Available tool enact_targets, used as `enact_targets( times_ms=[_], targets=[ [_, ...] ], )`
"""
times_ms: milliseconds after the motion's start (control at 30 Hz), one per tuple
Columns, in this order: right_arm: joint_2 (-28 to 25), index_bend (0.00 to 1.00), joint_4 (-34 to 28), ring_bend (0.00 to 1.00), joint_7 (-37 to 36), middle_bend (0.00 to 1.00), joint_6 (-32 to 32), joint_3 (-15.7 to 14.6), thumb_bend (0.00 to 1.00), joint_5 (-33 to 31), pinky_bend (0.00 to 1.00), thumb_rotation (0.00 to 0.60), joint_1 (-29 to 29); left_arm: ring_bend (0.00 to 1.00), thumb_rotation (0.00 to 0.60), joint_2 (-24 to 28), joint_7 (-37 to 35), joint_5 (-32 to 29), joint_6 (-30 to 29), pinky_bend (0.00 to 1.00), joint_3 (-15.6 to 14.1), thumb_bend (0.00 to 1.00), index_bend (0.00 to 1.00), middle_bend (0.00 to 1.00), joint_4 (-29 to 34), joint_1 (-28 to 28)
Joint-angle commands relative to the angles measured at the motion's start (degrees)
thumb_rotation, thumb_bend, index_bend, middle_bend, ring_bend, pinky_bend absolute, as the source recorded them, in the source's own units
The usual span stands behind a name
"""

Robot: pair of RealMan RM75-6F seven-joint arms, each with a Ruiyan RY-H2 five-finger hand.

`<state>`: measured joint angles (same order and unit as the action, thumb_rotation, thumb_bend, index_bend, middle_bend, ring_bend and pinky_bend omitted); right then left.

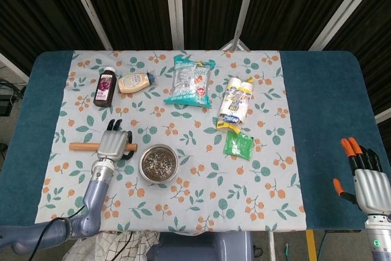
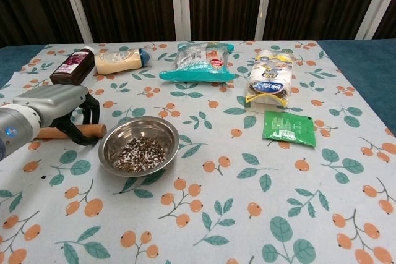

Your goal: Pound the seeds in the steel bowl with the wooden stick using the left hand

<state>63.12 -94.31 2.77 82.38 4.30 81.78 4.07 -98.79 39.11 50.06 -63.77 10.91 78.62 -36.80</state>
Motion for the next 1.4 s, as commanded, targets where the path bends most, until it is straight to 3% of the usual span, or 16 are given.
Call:
enact_targets(
  times_ms=[33, 300, 733, 900, 1167, 1400],
  targets=[
    [0.0, 0.0, 0.0, 0.0, 0.0, 0.0, 0.1, 0.0, 0.37, 0.0, 0.0, 0.6, 0.0, 0.11, 0.6, -0.1, -0.1, 0.3, -0.3, 0.0, 0.0, 0.45, 0.58, 0.63, -0.1, -0.1],
    [0.0, 0.0, -0.1, 0.0, 0.2, 0.0, 0.1, 0.0, 0.37, -0.2, 0.0, 0.6, -0.1, 0.14, 0.6, 0.3, -1.6, 2.9, -2.0, 0.0, -0.3, 0.59, 0.61, 0.67, 0.4, 0.2],
    [0.2, 0.0, -0.3, 0.0, 0.8, 0.0, 0.3, -0.1, 0.37, -0.2, 0.0, 0.6, -0.3, 0.16, 0.6, 7.8, -7.5, 12.0, -6.0, 0.02, -0.7, 0.65, 0.62, 0.68, 9.6, 2.1],
    [0.2, 0.0, -0.4, 0.0, 0.9, 0.0, 0.4, -0.1, 0.37, -0.4, 0.0, 0.6, -0.4, 0.16, 0.6, 11.3, -12.4, 16.2, -7.3, 0.02, 0.0, 0.66, 0.62, 0.68, 13.3, 2.8],
    [0.3, 0.0, -0.4, 0.0, 1.2, 0.0, 0.4, -0.1, 0.37, -0.4, 0.0, 0.6, -0.4, 0.18, 0.6, 14.9, -20.6, 23.0, -8.4, 0.05, 0.1, 0.66, 0.62, 0.68, 13.7, 3.4],
    [0.4, 0.0, -0.4, 0.0, 1.5, 0.0, 0.4, 0.0, 0.37, -0.5, 0.0, 0.6, -0.4, 0.18, 0.6, 11.6, -33.1, 30.7, -13.5, 0.05, 0.3, 0.66, 0.62, 0.68, 10.1, 4.3]
  ],
)
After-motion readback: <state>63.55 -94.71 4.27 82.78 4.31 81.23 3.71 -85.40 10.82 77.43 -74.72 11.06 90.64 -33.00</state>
